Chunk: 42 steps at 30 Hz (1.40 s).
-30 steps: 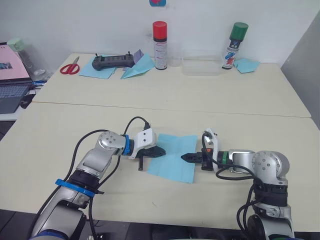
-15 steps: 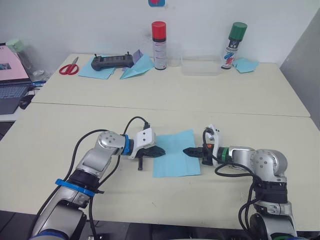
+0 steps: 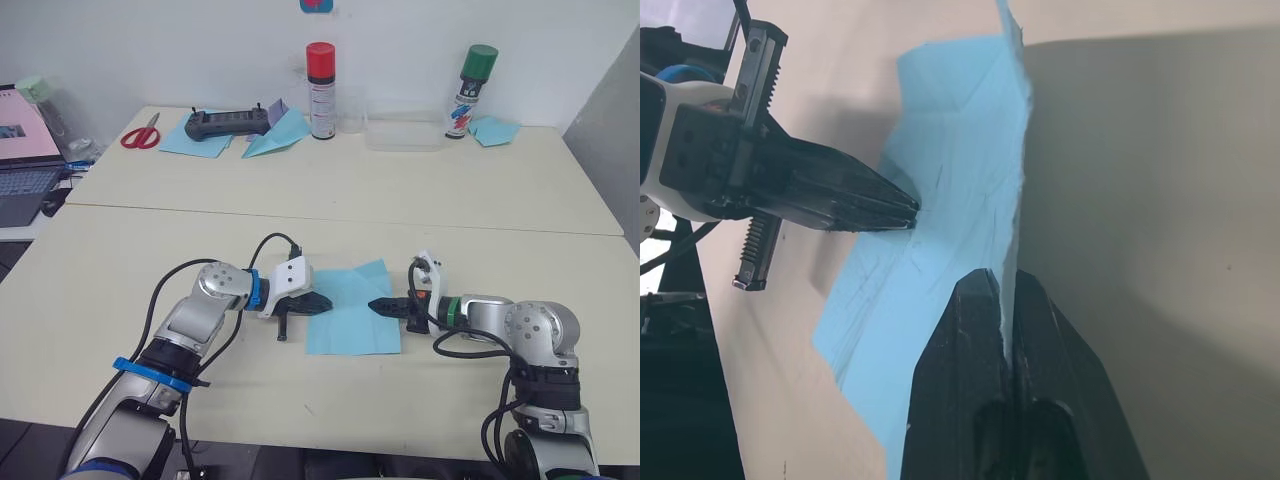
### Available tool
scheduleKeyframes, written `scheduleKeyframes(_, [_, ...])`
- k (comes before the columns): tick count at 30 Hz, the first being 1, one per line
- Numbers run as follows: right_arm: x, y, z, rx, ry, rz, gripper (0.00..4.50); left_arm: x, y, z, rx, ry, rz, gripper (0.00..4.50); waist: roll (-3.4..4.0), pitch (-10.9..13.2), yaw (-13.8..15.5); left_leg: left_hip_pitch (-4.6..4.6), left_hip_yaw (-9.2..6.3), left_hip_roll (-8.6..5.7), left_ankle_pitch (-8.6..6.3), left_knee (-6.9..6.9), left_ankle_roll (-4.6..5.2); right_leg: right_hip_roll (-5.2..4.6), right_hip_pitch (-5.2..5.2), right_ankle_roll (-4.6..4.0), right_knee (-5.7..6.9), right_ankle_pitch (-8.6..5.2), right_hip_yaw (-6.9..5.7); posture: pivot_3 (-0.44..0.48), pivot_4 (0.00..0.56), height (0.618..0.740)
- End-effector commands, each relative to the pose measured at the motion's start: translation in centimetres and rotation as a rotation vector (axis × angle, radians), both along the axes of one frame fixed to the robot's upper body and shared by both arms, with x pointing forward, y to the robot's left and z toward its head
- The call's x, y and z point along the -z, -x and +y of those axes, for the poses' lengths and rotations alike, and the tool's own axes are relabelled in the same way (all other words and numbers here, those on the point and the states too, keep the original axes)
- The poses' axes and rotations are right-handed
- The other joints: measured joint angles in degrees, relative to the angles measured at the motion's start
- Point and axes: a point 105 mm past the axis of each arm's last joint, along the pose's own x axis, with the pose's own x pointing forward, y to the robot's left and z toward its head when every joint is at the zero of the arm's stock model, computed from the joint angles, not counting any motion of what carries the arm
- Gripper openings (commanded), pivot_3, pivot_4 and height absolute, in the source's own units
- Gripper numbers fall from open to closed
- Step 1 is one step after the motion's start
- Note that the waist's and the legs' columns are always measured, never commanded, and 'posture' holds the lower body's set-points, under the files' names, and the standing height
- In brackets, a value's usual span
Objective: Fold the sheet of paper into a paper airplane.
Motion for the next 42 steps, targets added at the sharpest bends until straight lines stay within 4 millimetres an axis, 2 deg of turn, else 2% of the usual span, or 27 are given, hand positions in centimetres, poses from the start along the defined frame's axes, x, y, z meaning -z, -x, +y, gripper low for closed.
scheduleKeyframes(1, [0.2,0.9,-0.3,0.005,-0.012,0.023,0.03,2.4,-0.1,1.5,-0.037,-0.106,0.032,0.0,0.0,-0.01,0.01,0.0,0.0,0.0,0.0,0.0,0.0,0.0,0.0,0.0,0.0,0.0,-0.01,0.0,0.15,0.74])
scheduleKeyframes(4, [0.5,1.4,0.1,0.009,-0.014,0.036,0.03,2.7,0.0,1.7,-0.021,-0.117,0.03,0.0,-0.01,-0.14,0.01,0.01,-0.01,0.0,0.0,0.0,0.0,0.0,0.01,0.0,0.0,0.0,-0.01,0.0,0.15,0.74])
scheduleKeyframes(9, [0.4,0.8,-0.3,0.044,0.0,0.015,0.03,3.0,0.1,1.3,-0.003,-0.115,0.033,0.0,0.04,-0.36,-0.03,0.04,-0.01,0.0,0.0,0.0,0.0,0.0,0.03,0.0,0.01,0.0,-0.01,0.0,0.15,0.74])
scheduleKeyframes(10, [0.2,0.8,-0.4,0.042,-0.007,0.007,0.19,3.0,0.1,1.3,-0.001,-0.116,0.033,0.0,0.05,-0.39,-0.02,0.05,-0.01,0.0,0.0,0.0,0.0,0.0,0.03,0.0,0.01,0.0,0.0,0.0,0.15,0.74])
scheduleKeyframes(12, [-0.1,0.6,-0.8,0.055,0.0,-0.013,0.6,3.0,0.0,1.3,0.003,-0.119,0.032,0.0,0.06,-0.39,-0.02,0.05,-0.01,0.0,0.0,0.0,0.0,0.0,0.04,0.0,0.01,0.0,0.0,0.0,0.15,0.74])
scheduleKeyframes(16, [-0.9,-0.2,-3.0,0.1,0.085,-0.114,1.99,2.9,-0.2,1.4,0.001,-0.123,0.025,0.0,0.13,-0.43,-0.07,0.06,0.0,0.0,0.01,0.0,0.01,0.0,0.04,-0.01,0.01,0.0,0.0,0.0,0.15,0.74])
scheduleKeyframes(18, [-2.4,-1.0,-4.0,0.108,0.118,-0.231,2.7,3.0,0.0,1.4,0.006,-0.126,0.025,0.0,0.13,-0.43,-0.05,0.06,0.0,-0.03,0.01,0.02,0.01,0.0,0.06,0.0,0.0,0.0,0.02,0.0,0.15,0.74])
scheduleKeyframes(20, [-4.3,-1.3,-4.1,0.066,0.146,-0.375,3.37,3.1,0.1,1.5,0.005,-0.125,0.028,0.0,0.14,-0.43,-0.17,0.06,0.01,-0.03,0.01,0.03,0.01,-0.01,0.08,0.01,-0.02,0.01,0.04,0.0,0.15,0.74])
scheduleKeyframes(23, [-6.5,-1.6,-3.7,0.008,0.188,-0.569,3.37,3.1,0.2,1.6,-0.001,-0.122,0.03,0.0,0.19,-0.45,-0.46,0.1,0.01,0.01,0.01,0.01,0.02,0.03,0.07,0.01,-0.01,0.01,0.03,0.0,0.15,0.74])
scheduleKeyframes(26, [-8.5,-2.1,-1.9,-0.018,0.147,-0.754,3.37,3.0,0.2,1.5,-0.002,-0.121,0.03,0.0,0.19,-0.46,-0.53,0.12,0.0,0.02,0.01,0.01,0.02,0.05,0.09,0.01,0.0,0.01,0.03,0.0,0.15,0.74])
scheduleKeyframes(27, [-8.4,-1.7,-0.6,-0.06,0.109,-0.767,2.99,3.1,0.2,1.5,-0.002,-0.12,0.03,0.0,0.19,-0.46,-0.54,0.11,0.01,0.02,0.01,0.02,0.02,0.04,0.09,0.01,0.0,0.01,0.04,0.0,0.15,0.74])
scheduleKeyframes(29, [-7.3,-1.4,1.1,-0.101,0.103,-0.763,2.47,3.1,0.1,1.4,-0.002,-0.124,0.022,0.0,0.18,-0.46,-0.52,0.11,0.01,0.01,0.01,0.02,0.02,0.04,0.11,0.01,-0.01,0.01,0.03,0.0,0.15,0.74])
scheduleKeyframes(32, [-5.0,-1.2,3.0,-0.141,0.131,-0.744,1.37,3.0,-0.2,1.4,-0.008,-0.129,0.01,0.0,0.17,-0.47,-0.36,0.1,-0.01,0.01,0.01,0.02,0.02,0.03,0.12,0.01,-0.02,0.01,0.02,0.0,0.15,0.74])
scheduleKeyframes(34, [-2.9,-0.9,3.7,-0.174,0.179,-0.72,0.61,3.0,-0.2,1.4,-0.005,-0.131,0.01,0.0,0.17,-0.47,-0.29,0.1,-0.01,-0.02,0.02,0.04,0.02,0.01,0.14,0.01,-0.02,0.01,0.03,0.0,0.15,0.74])
scheduleKeyframes(36, [-0.8,-1.1,3.6,-0.171,0.245,-0.683,0.04,3.1,-0.2,1.3,0.0,-0.133,0.009,0.0,0.17,-0.47,-0.24,0.11,0.0,-0.02,0.02,0.07,0.02,0.01,0.17,0.01,-0.02,0.01,0.03,0.0,0.15,0.74])
scheduleKeyframes(40, [2.1,-1.5,1.7,-0.106,0.36,-0.645,0.04,3.1,-0.1,1.1,0.005,-0.134,0.01,0.0,0.2,-0.49,-0.19,0.14,-0.01,-0.02,0.02,0.08,0.02,0.01,0.18,0.01,-0.01,0.01,0.03,0.0,0.15,0.74])
scheduleKeyframes(42, [2.5,-1.8,0.5,-0.05,0.385,-0.645,0.04,3.1,-0.1,1.0,0.008,-0.134,0.013,0.0,0.15,-0.53,-0.13,0.21,0.0,-0.03,0.02,0.08,0.02,0.01,0.25,0.02,-0.01,0.01,0.04,0.0,0.15,0.74])
